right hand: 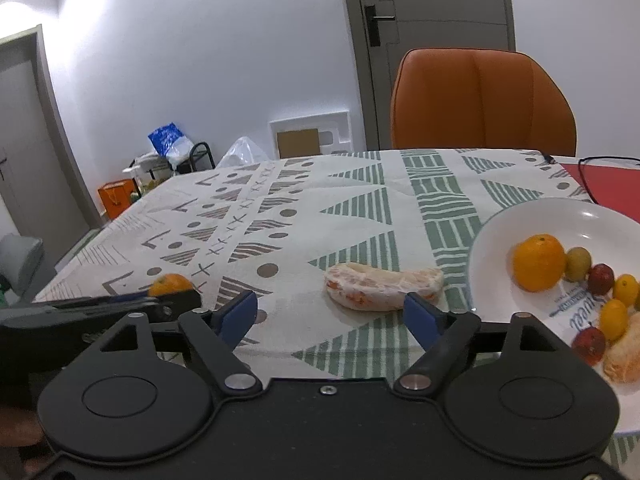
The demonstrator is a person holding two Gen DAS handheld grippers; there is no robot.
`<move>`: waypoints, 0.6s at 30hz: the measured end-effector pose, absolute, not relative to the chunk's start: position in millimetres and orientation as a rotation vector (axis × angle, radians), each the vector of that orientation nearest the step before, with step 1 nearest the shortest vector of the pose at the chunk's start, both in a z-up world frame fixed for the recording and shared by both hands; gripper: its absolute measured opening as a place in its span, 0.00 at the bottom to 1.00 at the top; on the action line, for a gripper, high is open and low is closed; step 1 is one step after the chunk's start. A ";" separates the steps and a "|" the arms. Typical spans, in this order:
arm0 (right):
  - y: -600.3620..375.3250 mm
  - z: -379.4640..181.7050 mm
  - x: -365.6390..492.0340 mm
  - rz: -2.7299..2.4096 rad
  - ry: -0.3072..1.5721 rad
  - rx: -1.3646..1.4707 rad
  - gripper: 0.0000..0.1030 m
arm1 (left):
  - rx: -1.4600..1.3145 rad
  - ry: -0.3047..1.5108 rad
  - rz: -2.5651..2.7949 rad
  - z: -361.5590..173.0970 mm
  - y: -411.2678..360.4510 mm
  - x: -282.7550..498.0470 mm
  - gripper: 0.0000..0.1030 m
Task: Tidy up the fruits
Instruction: 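Grasp a mandarin orange with the left tool while the right tool closes on a wrapped citrus piece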
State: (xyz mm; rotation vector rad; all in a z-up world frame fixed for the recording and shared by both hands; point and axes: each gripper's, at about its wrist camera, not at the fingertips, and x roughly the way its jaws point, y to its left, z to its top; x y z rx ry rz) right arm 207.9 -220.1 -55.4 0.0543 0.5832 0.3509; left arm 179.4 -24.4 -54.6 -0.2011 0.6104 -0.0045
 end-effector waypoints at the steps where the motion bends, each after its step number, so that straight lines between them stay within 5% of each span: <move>1: -217.6 -56.2 209.9 0.347 0.588 0.047 0.80 | -0.206 0.607 0.000 -53.9 -22.0 178.7 0.35; 18: -185.8 -70.6 237.6 0.266 0.632 -0.070 0.91 | -0.271 0.585 0.018 -50.9 12.3 168.2 0.35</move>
